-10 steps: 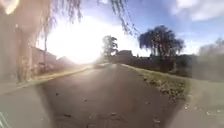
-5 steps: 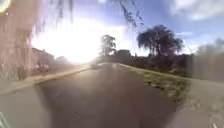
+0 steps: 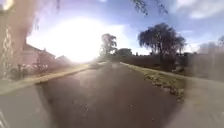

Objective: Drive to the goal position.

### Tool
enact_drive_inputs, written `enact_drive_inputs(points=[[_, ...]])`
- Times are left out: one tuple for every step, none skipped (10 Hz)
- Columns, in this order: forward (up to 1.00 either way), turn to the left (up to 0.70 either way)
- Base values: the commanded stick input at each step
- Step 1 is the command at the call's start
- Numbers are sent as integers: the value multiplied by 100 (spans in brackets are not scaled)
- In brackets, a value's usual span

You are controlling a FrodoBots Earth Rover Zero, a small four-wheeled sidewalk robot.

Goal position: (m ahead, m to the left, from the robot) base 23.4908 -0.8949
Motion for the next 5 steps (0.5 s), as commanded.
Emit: enact_drive_inputs(points=[[100, 0], [100, 0], [100, -40], [100, -40], [100, -40]])
